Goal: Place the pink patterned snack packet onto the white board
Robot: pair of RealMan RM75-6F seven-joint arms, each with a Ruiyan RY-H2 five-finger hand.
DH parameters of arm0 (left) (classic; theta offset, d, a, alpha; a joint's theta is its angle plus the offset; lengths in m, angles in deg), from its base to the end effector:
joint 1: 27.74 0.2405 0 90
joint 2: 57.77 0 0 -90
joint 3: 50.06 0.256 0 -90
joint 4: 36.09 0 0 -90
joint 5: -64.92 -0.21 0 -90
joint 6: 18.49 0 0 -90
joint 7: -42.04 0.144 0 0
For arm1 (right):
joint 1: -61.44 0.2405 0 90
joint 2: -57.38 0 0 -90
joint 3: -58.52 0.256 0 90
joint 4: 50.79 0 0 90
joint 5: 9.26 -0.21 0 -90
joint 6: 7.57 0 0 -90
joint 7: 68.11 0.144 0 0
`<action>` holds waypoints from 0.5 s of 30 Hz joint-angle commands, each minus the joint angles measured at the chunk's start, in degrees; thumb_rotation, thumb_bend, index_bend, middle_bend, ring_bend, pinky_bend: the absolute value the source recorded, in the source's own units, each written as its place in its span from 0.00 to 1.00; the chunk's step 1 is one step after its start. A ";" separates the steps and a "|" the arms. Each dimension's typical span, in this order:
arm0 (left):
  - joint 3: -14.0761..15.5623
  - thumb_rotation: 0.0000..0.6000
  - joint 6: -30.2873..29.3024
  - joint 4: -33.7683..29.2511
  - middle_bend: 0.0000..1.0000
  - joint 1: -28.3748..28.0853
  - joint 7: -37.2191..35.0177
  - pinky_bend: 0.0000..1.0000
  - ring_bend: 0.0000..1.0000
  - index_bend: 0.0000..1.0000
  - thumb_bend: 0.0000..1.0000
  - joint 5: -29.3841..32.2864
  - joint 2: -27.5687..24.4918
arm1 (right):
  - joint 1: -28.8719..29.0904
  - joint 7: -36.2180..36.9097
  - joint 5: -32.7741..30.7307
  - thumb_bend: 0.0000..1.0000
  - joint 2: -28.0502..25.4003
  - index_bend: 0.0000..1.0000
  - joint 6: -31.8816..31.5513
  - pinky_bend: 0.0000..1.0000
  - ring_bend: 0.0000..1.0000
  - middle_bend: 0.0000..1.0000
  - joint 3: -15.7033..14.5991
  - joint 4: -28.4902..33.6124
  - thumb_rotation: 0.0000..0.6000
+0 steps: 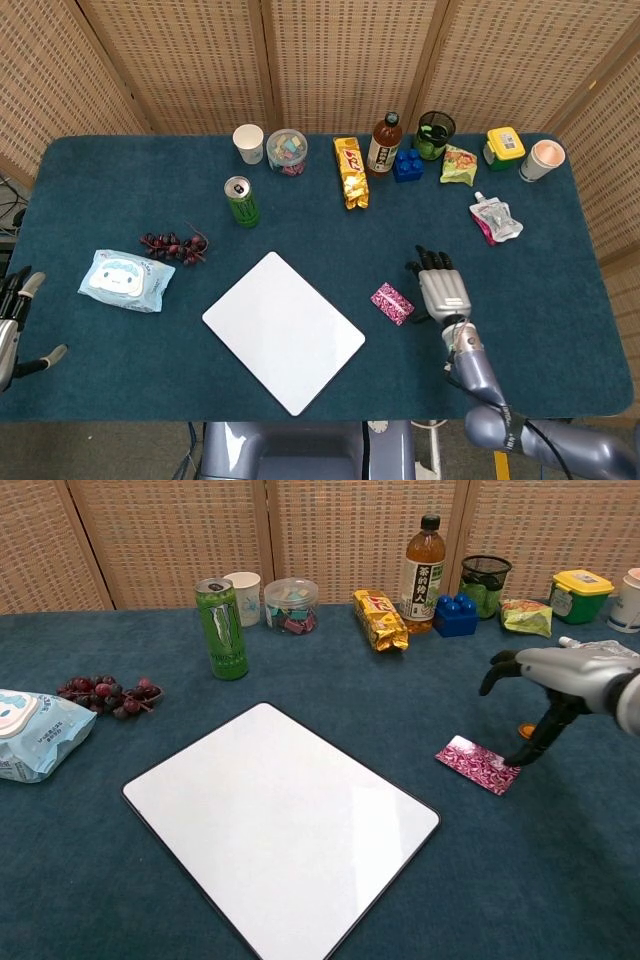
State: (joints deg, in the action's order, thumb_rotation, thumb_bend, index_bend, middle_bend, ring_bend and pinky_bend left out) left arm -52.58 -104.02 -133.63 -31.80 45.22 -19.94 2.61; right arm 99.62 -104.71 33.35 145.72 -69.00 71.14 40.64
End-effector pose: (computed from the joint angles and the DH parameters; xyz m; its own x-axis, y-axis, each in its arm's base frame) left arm -0.3028 0.1744 0.1725 0.4219 0.0089 0.9066 0.9064 0.0176 -0.4220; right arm -0.1850 -0.3299 -0.0051 0.4264 -0.3354 0.8401 -0.9009 -0.0743 0.4276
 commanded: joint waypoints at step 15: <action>0.03 1.00 0.96 0.15 0.00 -0.44 0.01 0.00 0.00 0.00 0.00 0.35 0.01 | 3.92 -6.28 0.20 0.00 10.76 0.22 -4.18 0.00 0.00 0.00 -1.74 -7.94 1.00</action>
State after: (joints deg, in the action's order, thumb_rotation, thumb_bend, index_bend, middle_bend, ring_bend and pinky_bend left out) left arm -52.55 -103.10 -133.49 -32.21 45.20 -19.61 2.61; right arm 103.56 -111.01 33.52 156.43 -73.16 69.42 32.74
